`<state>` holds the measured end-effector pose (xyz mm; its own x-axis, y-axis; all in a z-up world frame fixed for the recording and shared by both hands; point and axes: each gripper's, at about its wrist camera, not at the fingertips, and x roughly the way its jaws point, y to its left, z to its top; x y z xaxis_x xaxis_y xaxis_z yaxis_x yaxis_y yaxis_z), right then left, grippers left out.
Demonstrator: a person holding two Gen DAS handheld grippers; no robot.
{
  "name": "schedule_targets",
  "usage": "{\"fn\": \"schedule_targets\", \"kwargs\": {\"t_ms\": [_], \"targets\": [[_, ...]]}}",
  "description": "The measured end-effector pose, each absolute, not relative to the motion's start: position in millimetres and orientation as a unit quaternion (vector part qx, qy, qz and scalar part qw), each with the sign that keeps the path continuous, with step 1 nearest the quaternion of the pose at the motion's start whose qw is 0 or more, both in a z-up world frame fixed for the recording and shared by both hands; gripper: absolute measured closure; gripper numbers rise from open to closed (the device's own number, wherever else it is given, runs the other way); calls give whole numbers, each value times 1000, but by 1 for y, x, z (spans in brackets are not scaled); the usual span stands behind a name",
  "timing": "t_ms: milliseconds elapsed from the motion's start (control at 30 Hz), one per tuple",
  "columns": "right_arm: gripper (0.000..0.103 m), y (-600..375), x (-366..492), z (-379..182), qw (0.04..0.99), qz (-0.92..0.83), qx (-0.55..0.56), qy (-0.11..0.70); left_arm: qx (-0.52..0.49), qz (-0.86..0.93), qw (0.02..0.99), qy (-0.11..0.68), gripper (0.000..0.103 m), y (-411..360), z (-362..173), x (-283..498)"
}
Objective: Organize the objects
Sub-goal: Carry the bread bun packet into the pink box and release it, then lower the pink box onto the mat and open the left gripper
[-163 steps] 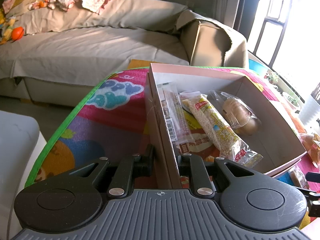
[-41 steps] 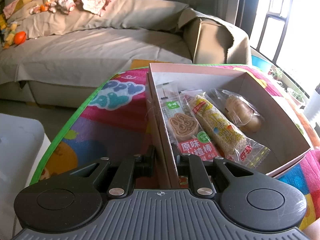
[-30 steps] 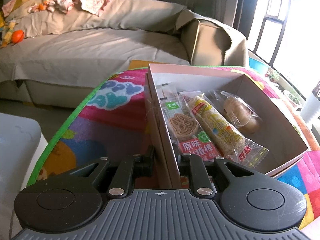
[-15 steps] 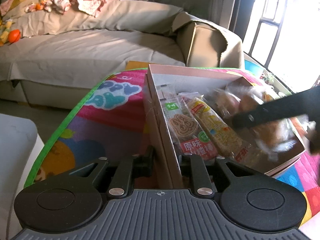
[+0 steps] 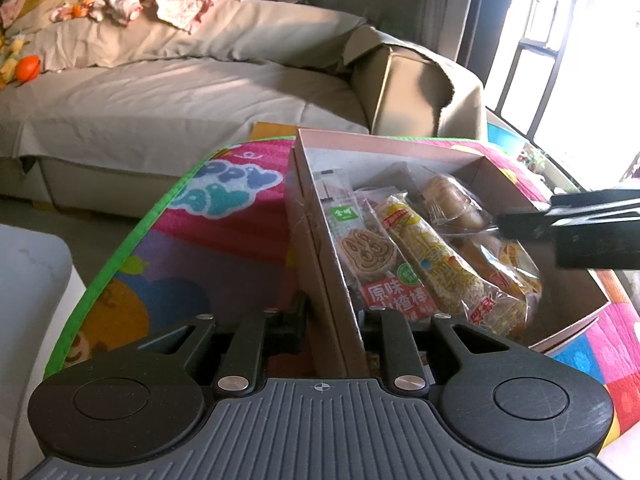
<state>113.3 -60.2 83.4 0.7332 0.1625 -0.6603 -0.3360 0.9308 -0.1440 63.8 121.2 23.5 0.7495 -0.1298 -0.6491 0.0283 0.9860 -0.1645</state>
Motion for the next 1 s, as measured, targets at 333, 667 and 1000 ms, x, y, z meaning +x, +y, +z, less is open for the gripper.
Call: {"fn": "schedule_targets", "kwargs": {"t_ms": [333, 667, 1000], "targets": [[61, -76, 127, 57, 890, 169, -44, 421, -72, -43, 932, 352, 81, 121, 23, 64], [21, -123, 49, 88, 925, 170, -126, 314, -75, -44, 933, 350, 81, 122, 22, 62], [45, -138, 57, 40, 907, 230, -99, 339, -31, -34, 929, 368, 84, 105, 30, 69]]}}
